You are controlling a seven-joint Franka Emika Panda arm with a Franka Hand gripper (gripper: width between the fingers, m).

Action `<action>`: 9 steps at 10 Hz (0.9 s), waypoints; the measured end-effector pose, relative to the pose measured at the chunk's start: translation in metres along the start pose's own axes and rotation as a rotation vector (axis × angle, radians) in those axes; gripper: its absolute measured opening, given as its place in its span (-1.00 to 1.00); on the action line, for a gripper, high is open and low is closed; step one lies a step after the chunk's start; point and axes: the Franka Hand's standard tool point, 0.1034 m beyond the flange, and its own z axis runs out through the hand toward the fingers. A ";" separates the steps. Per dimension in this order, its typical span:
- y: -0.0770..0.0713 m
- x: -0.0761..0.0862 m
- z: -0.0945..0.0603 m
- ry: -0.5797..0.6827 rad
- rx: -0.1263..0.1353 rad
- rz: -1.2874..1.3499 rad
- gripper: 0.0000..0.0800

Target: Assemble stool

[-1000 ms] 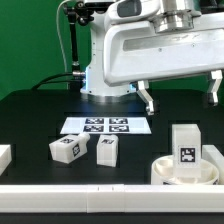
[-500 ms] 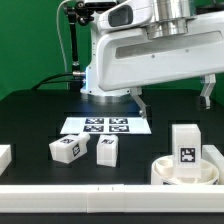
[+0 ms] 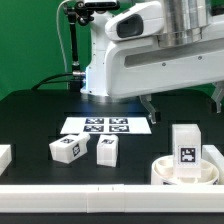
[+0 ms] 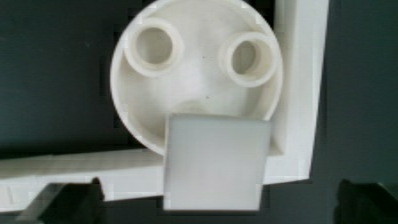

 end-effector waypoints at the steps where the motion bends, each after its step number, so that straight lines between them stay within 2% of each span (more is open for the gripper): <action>1: 0.001 0.000 0.000 -0.001 0.000 -0.001 0.62; 4: 0.001 -0.001 0.002 -0.003 0.000 0.001 0.62; 5: -0.001 0.000 0.011 -0.013 -0.011 0.105 0.62; 6: -0.001 0.011 0.018 -0.006 -0.024 0.089 0.62; 7: -0.001 0.019 0.019 0.004 -0.022 0.093 0.62; 9: 0.000 0.022 0.023 0.004 -0.021 0.090 0.62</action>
Offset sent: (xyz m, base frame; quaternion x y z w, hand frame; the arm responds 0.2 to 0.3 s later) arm 0.0000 0.0000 0.0000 0.0000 0.0000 0.0000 1.0000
